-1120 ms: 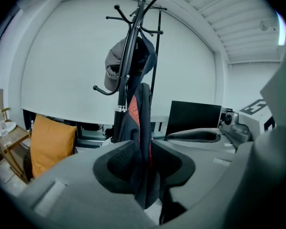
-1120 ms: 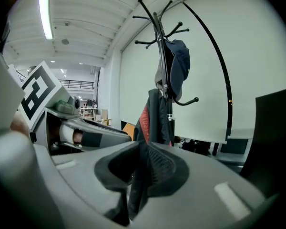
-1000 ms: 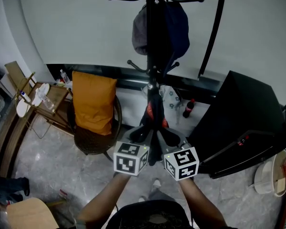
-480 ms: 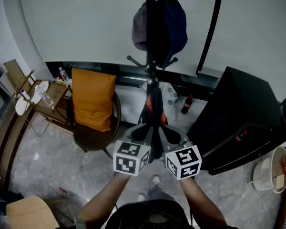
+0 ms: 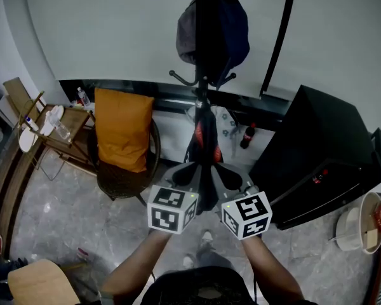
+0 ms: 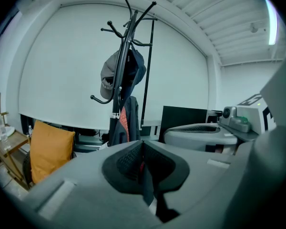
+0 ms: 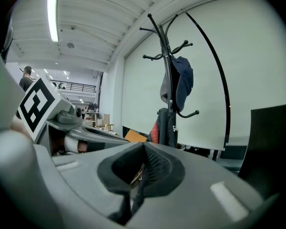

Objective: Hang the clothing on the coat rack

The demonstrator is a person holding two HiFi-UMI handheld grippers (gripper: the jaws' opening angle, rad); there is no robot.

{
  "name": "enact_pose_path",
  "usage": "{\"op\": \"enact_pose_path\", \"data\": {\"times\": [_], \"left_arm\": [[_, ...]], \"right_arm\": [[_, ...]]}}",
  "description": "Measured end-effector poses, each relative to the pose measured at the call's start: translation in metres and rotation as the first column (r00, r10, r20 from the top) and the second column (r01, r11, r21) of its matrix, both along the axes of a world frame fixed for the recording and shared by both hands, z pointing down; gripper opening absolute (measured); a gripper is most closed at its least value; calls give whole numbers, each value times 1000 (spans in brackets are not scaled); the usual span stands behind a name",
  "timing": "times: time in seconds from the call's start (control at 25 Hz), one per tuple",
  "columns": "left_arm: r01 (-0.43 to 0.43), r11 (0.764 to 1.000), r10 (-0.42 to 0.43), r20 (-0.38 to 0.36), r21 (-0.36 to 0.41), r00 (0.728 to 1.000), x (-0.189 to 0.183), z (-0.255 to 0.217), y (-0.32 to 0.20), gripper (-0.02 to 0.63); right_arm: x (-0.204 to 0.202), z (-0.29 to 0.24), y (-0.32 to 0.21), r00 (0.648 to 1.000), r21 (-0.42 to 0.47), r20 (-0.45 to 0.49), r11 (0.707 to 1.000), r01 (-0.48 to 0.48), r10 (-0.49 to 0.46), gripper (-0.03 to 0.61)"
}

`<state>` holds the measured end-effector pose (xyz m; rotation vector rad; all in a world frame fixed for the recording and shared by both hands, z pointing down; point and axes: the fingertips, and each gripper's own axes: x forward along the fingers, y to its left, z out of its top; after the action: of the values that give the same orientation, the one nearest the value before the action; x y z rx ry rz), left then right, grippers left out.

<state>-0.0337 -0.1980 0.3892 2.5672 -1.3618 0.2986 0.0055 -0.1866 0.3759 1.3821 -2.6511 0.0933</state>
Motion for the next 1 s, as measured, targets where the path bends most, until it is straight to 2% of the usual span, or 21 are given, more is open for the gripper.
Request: {"op": "enact_pose_path", "data": {"times": [1.0], "left_arm": [[-36,999,36,-17,10,999,6,2,9,6]], "right_arm": [[4,-1,11,1000,-3,-23,1000,-1,1,1]]}}
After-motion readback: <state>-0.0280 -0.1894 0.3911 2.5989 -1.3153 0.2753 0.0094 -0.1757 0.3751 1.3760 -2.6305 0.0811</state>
